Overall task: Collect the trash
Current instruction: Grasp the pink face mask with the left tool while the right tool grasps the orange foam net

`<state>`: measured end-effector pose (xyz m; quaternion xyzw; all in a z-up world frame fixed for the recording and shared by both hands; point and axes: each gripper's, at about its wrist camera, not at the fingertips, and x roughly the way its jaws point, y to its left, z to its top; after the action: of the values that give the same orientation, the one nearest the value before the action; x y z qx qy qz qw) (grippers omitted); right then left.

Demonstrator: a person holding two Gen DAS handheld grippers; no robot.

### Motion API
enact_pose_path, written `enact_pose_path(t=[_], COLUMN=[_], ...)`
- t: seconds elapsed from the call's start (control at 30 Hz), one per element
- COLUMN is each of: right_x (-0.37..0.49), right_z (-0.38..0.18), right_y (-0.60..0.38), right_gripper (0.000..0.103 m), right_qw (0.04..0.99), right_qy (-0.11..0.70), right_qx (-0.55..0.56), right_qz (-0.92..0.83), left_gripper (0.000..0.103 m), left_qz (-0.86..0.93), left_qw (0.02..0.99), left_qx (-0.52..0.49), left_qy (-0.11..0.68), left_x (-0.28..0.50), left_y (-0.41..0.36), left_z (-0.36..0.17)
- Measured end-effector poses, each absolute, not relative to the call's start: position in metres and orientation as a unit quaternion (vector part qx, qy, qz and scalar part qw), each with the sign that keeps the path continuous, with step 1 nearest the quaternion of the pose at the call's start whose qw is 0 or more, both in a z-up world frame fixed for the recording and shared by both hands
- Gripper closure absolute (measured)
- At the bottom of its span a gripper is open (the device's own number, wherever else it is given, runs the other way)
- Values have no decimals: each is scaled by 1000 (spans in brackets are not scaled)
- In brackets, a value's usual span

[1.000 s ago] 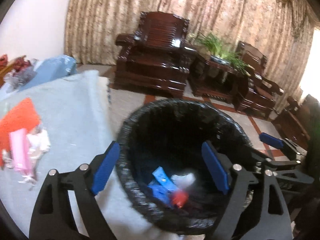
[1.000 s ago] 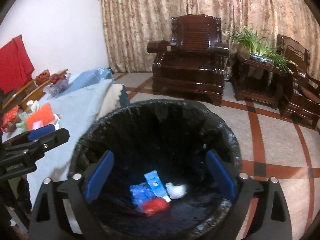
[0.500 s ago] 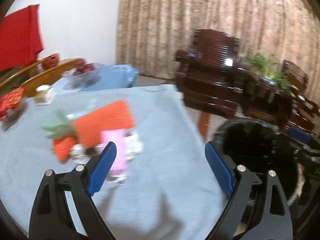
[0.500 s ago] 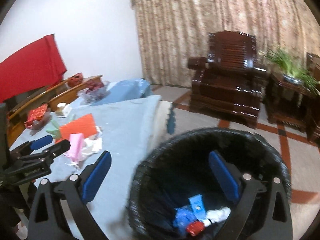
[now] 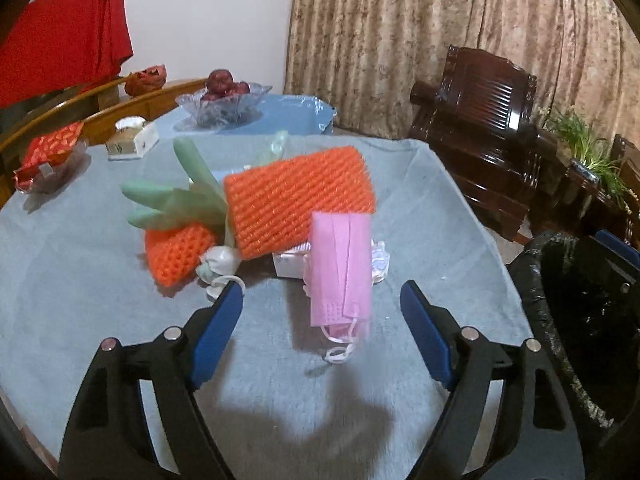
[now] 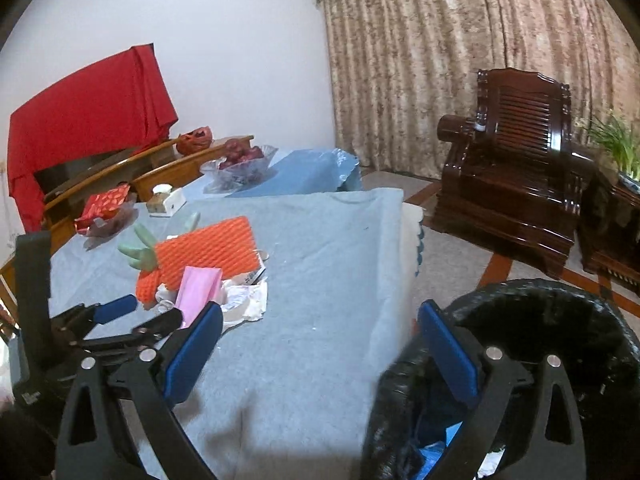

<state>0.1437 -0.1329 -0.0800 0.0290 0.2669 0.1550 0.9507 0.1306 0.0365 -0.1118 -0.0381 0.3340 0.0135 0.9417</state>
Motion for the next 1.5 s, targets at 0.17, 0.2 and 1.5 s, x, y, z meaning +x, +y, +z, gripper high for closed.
enact_pose_path(t=[0.17, 0.2, 1.5], right_x=[151, 152, 215], right_z=[-87, -89, -88], right_y=[-126, -126, 5], right_gripper=[7, 7, 7], right_qw=[948, 948, 928], right_qy=[277, 278, 285], right_qx=[24, 24, -1], right_qz=[156, 155, 240], left_gripper=[35, 40, 95], left_qz=[12, 9, 81], left_qw=[934, 933, 938], left_qx=[-45, -47, -95], left_qy=[353, 357, 324], left_x=[150, 153, 122], left_y=[36, 36, 139], left_z=[-132, -134, -89])
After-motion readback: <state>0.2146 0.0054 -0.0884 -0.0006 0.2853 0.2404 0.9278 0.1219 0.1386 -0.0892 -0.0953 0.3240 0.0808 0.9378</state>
